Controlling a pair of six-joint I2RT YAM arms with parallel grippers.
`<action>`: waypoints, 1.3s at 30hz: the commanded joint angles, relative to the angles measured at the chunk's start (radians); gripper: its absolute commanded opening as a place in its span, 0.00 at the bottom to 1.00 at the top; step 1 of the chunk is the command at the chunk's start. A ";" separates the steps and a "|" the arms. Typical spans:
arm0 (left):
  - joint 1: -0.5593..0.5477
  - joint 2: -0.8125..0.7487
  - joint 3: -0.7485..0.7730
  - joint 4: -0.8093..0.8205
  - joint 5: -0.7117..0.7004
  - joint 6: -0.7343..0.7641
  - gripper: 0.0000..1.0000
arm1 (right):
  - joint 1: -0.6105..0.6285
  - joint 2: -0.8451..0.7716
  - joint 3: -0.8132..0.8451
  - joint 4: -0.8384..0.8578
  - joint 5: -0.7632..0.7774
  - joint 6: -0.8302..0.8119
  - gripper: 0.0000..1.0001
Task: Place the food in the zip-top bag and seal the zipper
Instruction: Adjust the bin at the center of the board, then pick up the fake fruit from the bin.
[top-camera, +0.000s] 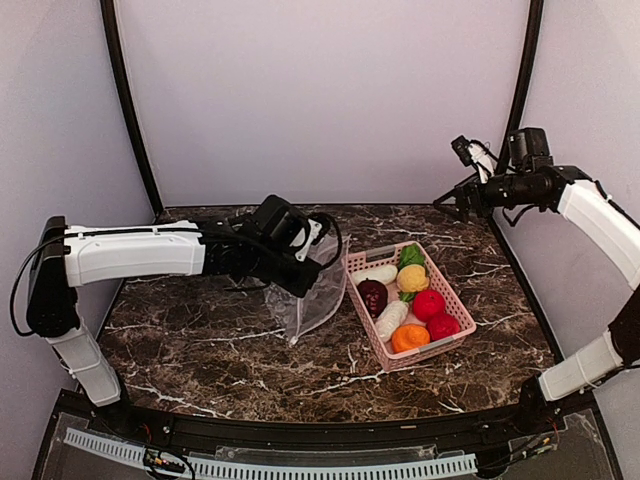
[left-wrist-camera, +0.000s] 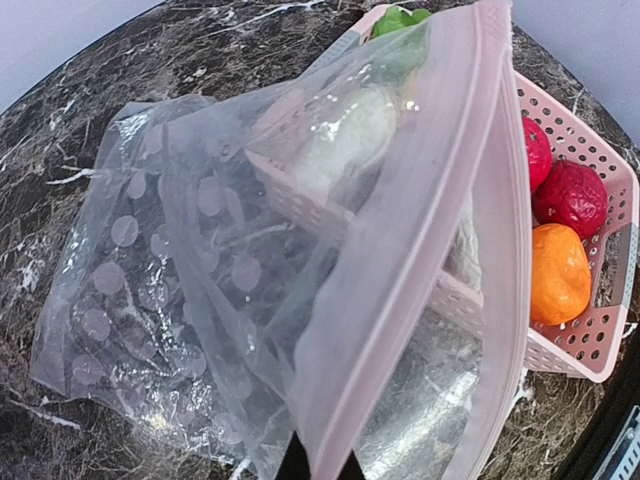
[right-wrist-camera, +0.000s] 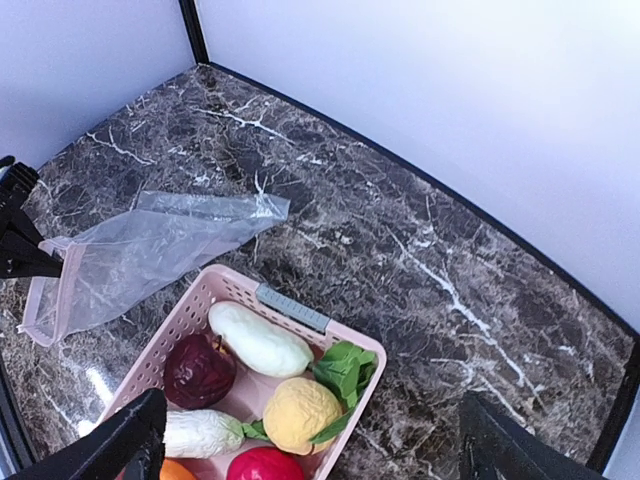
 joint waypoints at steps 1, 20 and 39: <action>0.012 -0.079 -0.064 0.036 -0.039 -0.008 0.01 | 0.003 0.052 0.095 0.095 -0.022 0.083 0.99; 0.122 -0.155 -0.093 0.042 -0.059 -0.131 0.01 | 0.047 0.040 0.043 -0.174 -0.143 -0.074 0.99; 0.161 -0.248 -0.210 0.108 -0.108 -0.165 0.01 | 0.213 0.229 0.113 -0.137 0.048 -0.205 0.95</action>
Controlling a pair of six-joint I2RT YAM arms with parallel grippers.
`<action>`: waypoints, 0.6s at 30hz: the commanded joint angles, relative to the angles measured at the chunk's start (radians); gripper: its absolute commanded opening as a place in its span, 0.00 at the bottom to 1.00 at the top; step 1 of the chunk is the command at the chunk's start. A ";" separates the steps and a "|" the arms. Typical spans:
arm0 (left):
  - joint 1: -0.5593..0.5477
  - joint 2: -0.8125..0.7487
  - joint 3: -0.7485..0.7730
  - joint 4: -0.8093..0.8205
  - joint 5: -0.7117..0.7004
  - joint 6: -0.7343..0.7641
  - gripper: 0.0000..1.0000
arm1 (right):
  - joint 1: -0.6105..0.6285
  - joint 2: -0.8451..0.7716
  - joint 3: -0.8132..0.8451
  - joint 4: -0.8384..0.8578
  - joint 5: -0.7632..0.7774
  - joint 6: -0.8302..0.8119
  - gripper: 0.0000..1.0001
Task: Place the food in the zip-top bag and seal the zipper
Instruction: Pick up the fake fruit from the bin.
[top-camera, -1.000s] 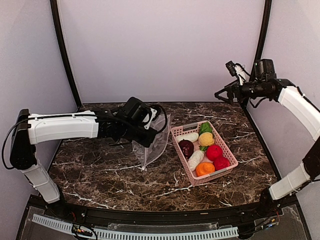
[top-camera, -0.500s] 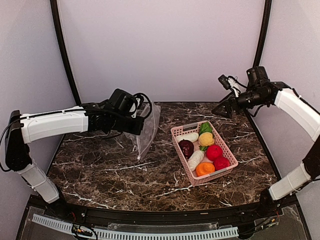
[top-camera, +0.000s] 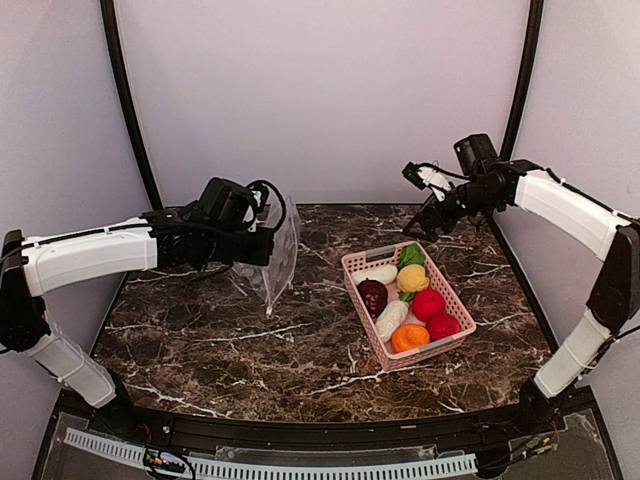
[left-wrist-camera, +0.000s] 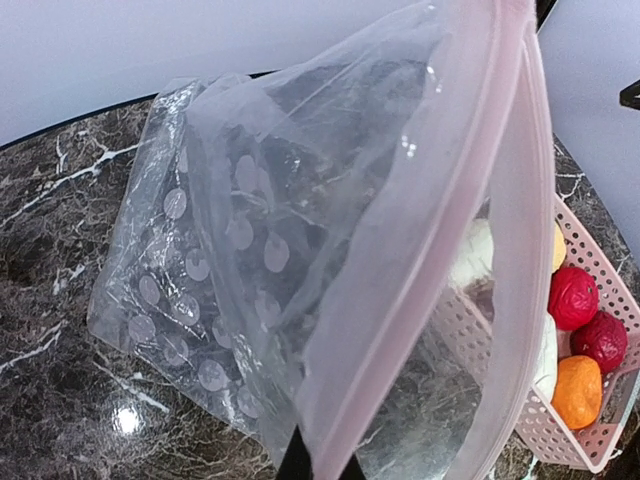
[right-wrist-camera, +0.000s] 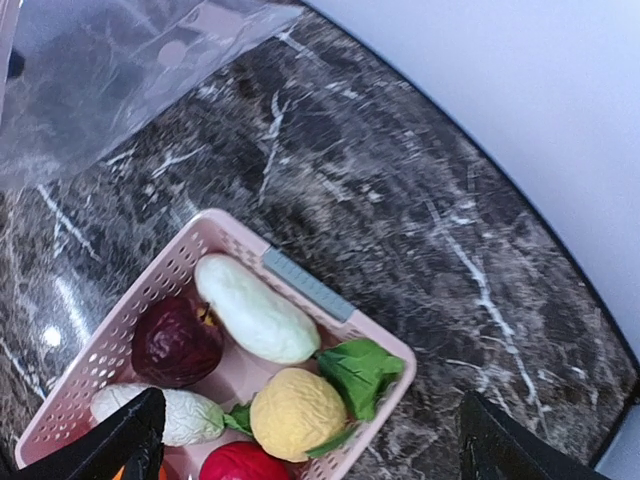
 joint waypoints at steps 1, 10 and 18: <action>0.008 -0.032 -0.054 0.010 0.027 0.004 0.01 | 0.044 0.058 -0.003 -0.073 -0.143 -0.097 0.91; 0.010 -0.016 -0.034 -0.010 0.142 -0.024 0.01 | 0.187 0.123 -0.065 -0.069 -0.026 -0.243 0.69; 0.024 -0.044 -0.030 -0.016 0.167 -0.031 0.01 | 0.269 0.203 -0.087 -0.032 0.067 -0.299 0.74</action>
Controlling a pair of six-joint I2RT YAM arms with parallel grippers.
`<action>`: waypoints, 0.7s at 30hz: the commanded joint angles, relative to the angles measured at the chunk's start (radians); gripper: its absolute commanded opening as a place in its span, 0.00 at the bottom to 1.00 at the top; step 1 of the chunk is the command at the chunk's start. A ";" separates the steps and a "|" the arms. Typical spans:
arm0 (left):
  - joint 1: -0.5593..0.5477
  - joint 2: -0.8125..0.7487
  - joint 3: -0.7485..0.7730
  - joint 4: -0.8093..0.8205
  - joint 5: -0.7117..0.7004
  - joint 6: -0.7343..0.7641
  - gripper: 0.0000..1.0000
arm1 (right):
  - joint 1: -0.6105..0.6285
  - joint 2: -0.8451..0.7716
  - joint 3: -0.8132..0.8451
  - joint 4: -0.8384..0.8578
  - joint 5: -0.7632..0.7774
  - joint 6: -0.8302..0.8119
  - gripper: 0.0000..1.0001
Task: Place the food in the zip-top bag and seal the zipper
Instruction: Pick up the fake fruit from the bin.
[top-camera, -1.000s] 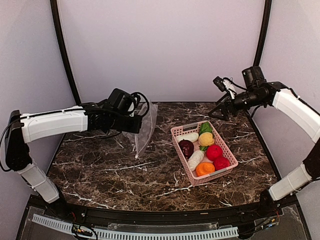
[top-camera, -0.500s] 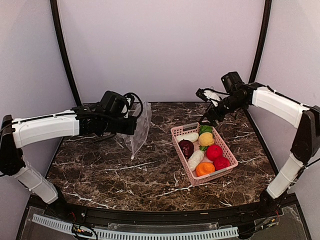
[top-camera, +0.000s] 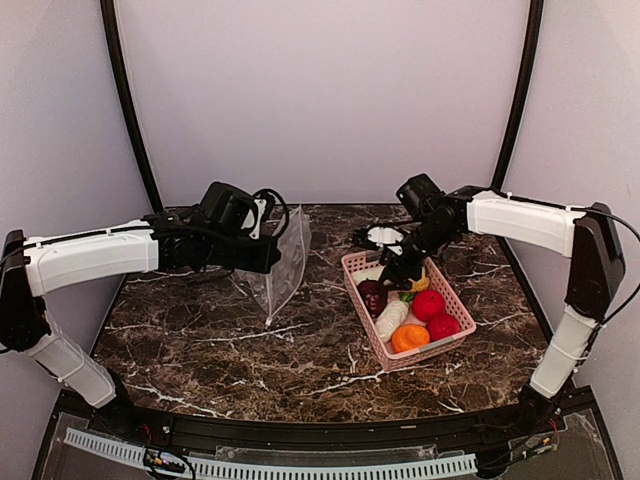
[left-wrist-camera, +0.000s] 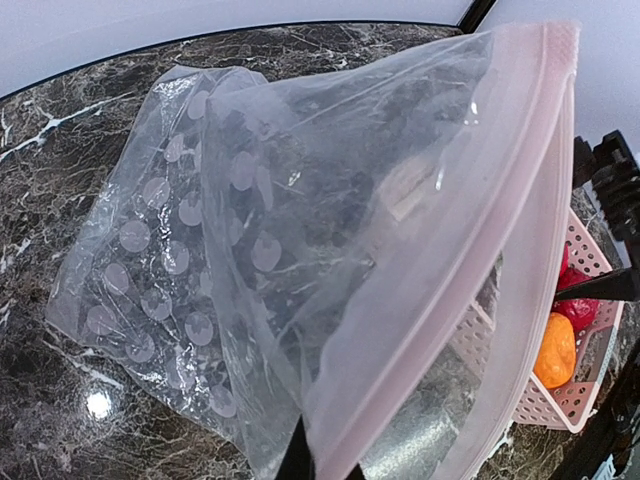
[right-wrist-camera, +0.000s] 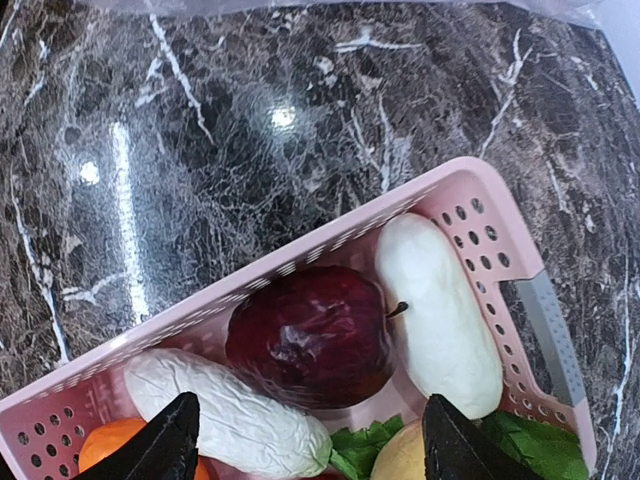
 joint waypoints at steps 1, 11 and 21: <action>0.017 -0.042 0.010 -0.008 0.026 -0.012 0.01 | 0.040 0.035 -0.023 0.030 0.083 -0.072 0.74; 0.040 -0.063 0.006 -0.004 0.055 -0.023 0.01 | 0.073 0.121 -0.012 0.011 0.111 -0.127 0.89; 0.049 -0.061 0.003 0.002 0.070 -0.029 0.01 | 0.081 0.162 -0.005 0.044 0.154 -0.106 0.99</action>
